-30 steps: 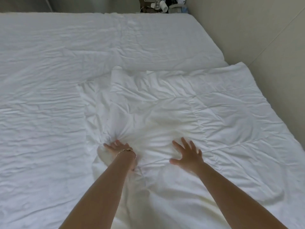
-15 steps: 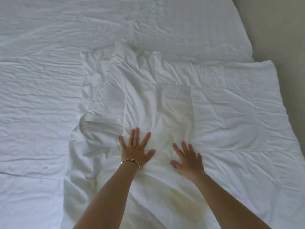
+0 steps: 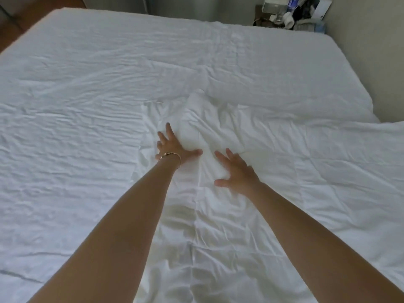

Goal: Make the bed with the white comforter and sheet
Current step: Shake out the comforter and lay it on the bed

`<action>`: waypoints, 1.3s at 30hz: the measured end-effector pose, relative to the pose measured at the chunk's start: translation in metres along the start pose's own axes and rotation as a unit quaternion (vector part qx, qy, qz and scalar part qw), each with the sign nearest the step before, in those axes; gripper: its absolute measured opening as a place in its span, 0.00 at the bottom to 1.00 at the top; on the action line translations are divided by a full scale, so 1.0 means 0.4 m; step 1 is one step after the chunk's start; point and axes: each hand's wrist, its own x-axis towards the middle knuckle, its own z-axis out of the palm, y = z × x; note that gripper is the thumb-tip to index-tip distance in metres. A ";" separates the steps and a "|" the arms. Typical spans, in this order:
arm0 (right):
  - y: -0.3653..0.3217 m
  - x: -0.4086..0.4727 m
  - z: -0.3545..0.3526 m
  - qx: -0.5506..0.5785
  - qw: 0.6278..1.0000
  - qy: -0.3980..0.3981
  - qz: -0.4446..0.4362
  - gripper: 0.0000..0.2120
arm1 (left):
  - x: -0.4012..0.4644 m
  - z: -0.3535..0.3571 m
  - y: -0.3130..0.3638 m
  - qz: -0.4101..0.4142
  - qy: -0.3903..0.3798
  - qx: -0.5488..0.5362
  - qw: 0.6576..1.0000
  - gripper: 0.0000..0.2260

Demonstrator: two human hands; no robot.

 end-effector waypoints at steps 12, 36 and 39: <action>0.017 0.080 -0.089 0.056 0.971 0.227 0.057 0.59 | -0.119 0.196 -0.063 0.364 0.115 0.168 0.909 0.32; -0.004 0.130 -0.307 0.203 0.949 0.013 0.239 0.51 | -0.014 0.047 0.036 0.054 0.019 -0.277 0.959 0.27; -0.023 0.110 -0.304 0.175 0.952 -0.017 0.251 0.47 | -0.025 0.034 0.052 0.012 0.000 -0.323 0.946 0.33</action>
